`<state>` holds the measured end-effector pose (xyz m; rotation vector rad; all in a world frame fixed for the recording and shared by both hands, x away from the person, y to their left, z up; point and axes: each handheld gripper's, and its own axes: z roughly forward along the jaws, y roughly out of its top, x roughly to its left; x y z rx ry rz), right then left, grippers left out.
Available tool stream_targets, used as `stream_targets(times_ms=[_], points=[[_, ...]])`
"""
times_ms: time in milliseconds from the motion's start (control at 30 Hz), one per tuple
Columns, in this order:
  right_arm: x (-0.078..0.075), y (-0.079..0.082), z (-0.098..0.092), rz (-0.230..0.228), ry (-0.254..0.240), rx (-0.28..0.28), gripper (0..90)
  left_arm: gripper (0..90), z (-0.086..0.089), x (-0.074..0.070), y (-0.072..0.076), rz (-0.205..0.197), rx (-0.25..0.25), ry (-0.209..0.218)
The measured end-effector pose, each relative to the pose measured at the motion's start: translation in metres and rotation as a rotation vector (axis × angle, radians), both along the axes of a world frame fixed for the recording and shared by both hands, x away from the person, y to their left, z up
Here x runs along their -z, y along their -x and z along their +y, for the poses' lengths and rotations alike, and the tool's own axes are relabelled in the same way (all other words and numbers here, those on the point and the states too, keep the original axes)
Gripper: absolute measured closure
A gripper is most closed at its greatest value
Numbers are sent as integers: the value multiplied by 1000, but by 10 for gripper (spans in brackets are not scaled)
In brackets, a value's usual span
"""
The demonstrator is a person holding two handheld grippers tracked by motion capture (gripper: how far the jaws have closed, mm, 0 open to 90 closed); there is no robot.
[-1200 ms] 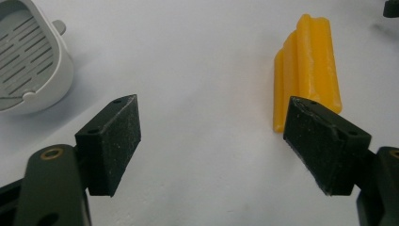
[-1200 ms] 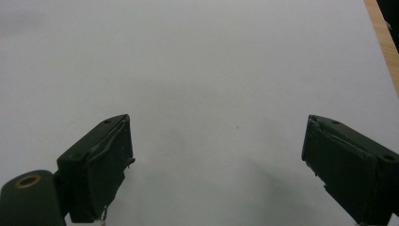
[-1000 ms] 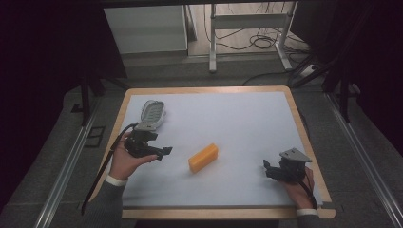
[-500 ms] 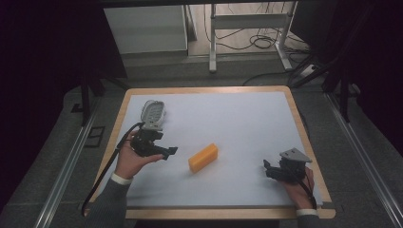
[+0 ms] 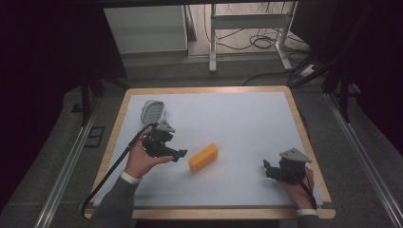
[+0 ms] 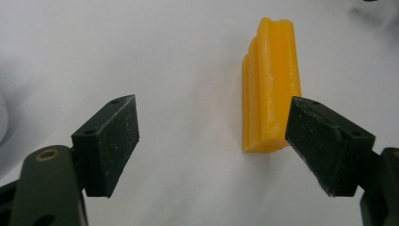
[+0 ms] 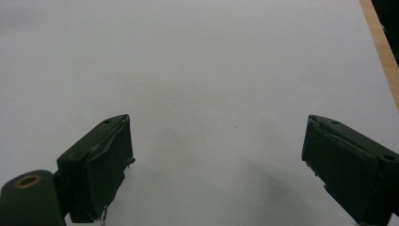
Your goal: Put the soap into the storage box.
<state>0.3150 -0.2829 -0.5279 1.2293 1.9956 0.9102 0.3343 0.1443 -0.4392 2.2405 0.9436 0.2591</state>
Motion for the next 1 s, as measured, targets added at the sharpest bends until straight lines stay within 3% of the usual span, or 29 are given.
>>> stream_targets(times_ms=[100,733,1000], points=[[0,0,0,0,0,0,93,184,-3,1,-2,4,6,-24],[0,0,1,4,10,2,93,182,-25,11,-7,41,32,-31],[1,-1,2,6,15,4,93,185,-41,13,-12,56,60,-57]])
